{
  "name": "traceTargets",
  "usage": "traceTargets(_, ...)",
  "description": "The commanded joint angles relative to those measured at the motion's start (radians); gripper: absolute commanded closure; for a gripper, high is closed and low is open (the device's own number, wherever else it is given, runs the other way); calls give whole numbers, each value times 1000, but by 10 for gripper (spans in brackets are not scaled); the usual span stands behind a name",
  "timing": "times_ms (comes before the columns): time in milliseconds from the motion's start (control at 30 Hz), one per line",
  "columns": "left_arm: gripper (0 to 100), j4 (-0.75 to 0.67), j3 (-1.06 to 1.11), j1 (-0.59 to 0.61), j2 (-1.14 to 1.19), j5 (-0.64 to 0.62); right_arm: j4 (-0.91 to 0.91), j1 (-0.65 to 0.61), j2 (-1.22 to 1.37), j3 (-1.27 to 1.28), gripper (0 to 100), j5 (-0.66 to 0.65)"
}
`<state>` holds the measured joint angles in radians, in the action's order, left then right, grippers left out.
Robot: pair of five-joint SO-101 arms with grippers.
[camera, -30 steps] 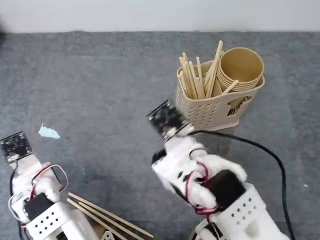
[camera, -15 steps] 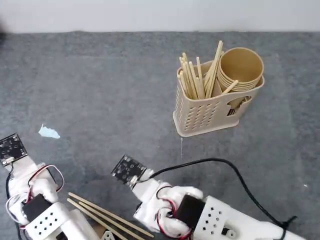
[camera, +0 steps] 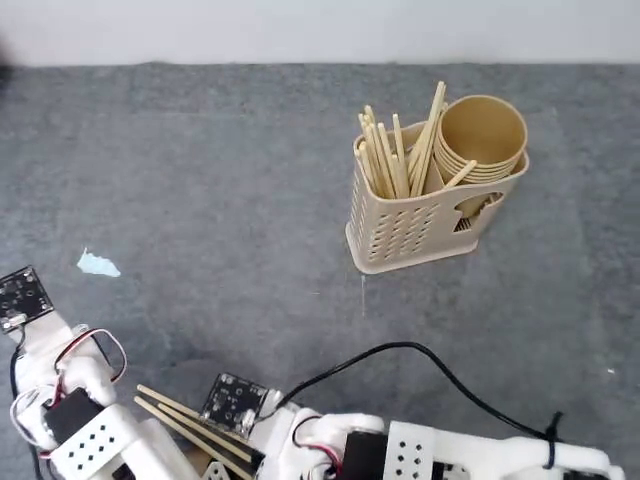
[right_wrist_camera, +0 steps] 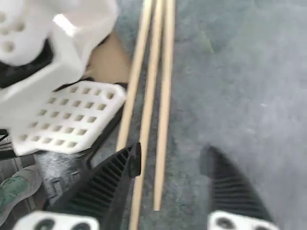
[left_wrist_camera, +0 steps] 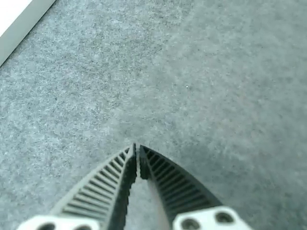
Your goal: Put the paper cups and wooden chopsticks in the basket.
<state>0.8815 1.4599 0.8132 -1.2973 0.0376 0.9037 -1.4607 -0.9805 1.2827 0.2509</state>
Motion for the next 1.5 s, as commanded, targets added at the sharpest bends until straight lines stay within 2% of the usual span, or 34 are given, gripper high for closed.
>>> traceTargets(0, 987, -21, -24, 6, -12, -6, -13, -56, -15, -8, 719, 43)
traceTargets(200, 987, -21, -24, 3, -11, -6, -58, -84, 42, -5, 764, 57)
traceTargets(433, 987, -21, -24, 5, -11, -6, -177, -84, 338, -41, 766, 100)
traceTargets(633, 987, -21, -22, -17, -5, -3, -136, -73, 533, -173, 768, 155)
traceTargets(833, 987, -23, -7, -26, -11, -3, -96, -27, 564, -203, 788, 157)
traceTargets(1033, 987, -23, -5, -26, -11, -2, -91, -10, 564, -203, 983, 153)
traceTargets(1300, 987, -23, -4, -26, -11, -2, -39, 45, 553, -204, 991, 141)
traceTargets(1467, 987, -23, -4, -26, -11, -2, -33, 137, 552, -204, 991, 52)
